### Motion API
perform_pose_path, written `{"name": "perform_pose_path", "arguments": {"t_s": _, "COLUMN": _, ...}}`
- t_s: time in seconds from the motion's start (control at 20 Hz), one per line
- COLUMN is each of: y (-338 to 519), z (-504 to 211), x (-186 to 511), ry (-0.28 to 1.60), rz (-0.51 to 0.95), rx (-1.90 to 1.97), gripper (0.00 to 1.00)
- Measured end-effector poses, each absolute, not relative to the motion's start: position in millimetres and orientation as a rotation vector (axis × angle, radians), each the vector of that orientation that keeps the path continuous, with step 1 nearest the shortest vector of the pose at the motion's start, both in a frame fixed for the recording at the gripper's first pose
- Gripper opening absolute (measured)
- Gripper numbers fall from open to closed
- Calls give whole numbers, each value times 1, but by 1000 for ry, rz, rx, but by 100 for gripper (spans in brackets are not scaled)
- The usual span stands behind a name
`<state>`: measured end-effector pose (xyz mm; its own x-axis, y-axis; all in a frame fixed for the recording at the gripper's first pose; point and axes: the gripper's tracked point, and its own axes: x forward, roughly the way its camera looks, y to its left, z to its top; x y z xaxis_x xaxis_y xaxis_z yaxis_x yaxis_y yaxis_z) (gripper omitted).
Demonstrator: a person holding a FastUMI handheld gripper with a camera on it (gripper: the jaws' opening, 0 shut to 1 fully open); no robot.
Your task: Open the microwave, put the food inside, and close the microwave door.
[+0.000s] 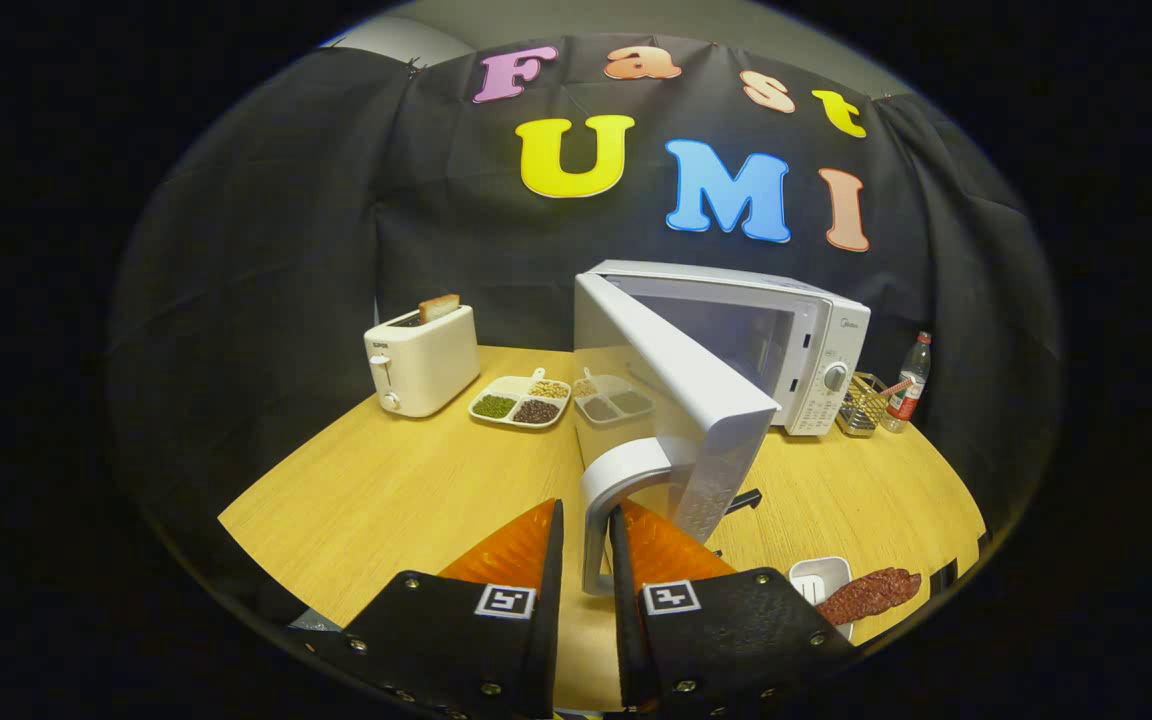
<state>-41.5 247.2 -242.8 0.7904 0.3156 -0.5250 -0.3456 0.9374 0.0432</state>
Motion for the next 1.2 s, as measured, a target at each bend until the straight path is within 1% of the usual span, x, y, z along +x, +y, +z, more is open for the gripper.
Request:
{"name": "perform_pose_path", "arguments": {"t_s": 0.3, "y": 291, "z": -242, "x": -63, "ry": 552, "rz": 495, "rx": -64, "gripper": 25}}
{"name": "perform_pose_path", "arguments": {"t_s": 0.5, "y": 316, "z": -228, "x": -91, "ry": 567, "rz": 682, "rx": 3, "gripper": 25}}
{"name": "perform_pose_path", "arguments": {"t_s": 0.6, "y": 316, "z": -210, "x": -101, "ry": 522, "rz": 742, "rx": 24, "gripper": 25}}
{"name": "perform_pose_path", "arguments": {"t_s": 0.7, "y": 317, "z": -177, "x": -114, "ry": 435, "rz": 818, "rx": 64, "gripper": 25}}
{"name": "perform_pose_path", "arguments": {"t_s": 0.8, "y": 304, "z": -157, "x": -114, "ry": 361, "rz": 828, "rx": 63, "gripper": 62}}
{"name": "perform_pose_path", "arguments": {"t_s": 0.9, "y": 281, "z": -145, "x": -104, "ry": 297, "rz": 773, "rx": 48, "gripper": 100}}
{"name": "perform_pose_path", "arguments": {"t_s": 0.95, "y": 271, "z": -140, "x": -101, "ry": 283, "rz": 745, "rx": 53, "gripper": 97}}
{"name": "perform_pose_path", "arguments": {"t_s": 1.2, "y": 214, "z": -136, "x": -73, "ry": 287, "rz": 612, "rx": 73, "gripper": 97}}
